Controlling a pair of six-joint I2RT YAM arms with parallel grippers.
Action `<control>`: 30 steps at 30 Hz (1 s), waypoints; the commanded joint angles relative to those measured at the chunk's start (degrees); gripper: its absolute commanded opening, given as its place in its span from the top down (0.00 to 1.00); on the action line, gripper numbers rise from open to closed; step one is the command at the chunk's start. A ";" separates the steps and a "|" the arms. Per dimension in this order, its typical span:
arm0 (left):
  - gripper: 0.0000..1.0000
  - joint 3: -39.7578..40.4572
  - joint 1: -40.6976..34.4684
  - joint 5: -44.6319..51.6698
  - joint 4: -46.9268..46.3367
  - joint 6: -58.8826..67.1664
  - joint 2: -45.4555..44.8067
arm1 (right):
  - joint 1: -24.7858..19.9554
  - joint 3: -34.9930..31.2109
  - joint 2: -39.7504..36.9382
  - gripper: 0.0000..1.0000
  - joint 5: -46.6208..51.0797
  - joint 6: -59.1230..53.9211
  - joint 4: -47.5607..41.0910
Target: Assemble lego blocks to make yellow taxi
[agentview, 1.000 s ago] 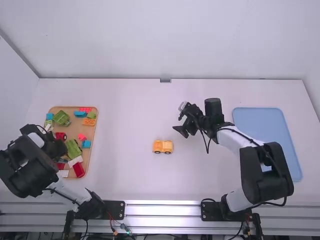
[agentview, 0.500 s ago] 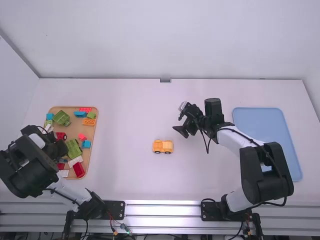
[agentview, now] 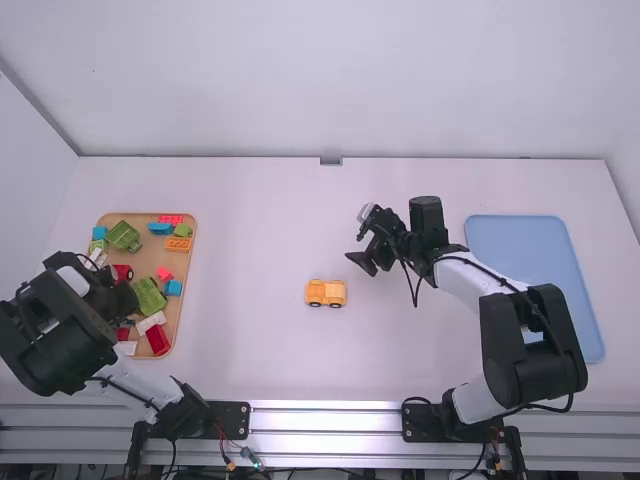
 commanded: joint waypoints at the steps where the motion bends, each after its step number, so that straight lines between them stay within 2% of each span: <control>1: 0.70 -0.46 -0.20 0.46 -0.02 0.24 0.44 | 0.09 1.51 -0.31 0.01 -0.37 0.17 -0.09; 5: 0.84 -0.57 -0.22 0.87 0.31 0.26 0.44 | 0.09 1.51 -0.31 0.01 -0.35 0.20 -0.13; 9: 0.89 -0.42 -0.20 0.81 0.33 -0.33 0.42 | 0.09 1.51 -0.31 0.01 -0.39 0.15 -0.04; 14: 0.89 1.57 -0.20 0.85 -1.49 -0.79 0.00 | 0.09 1.51 -0.31 0.01 -0.55 0.20 0.35; 19: 0.98 4.11 -0.22 2.03 -4.42 -2.12 -3.41 | 0.09 2.12 -0.31 0.01 -3.28 0.74 0.22; 26: 0.98 3.04 -2.91 7.87 -3.65 -1.64 -13.40 | 0.87 5.90 -0.31 0.01 -4.02 14.34 0.28; 29: 0.98 1.49 -8.22 14.95 -1.44 4.76 -18.14 | 2.47 8.33 -0.28 0.01 -4.22 20.90 0.13; 30: 0.98 0.76 -12.33 17.57 0.17 7.89 -20.09 | 3.17 9.57 -0.24 0.01 -5.40 22.64 0.17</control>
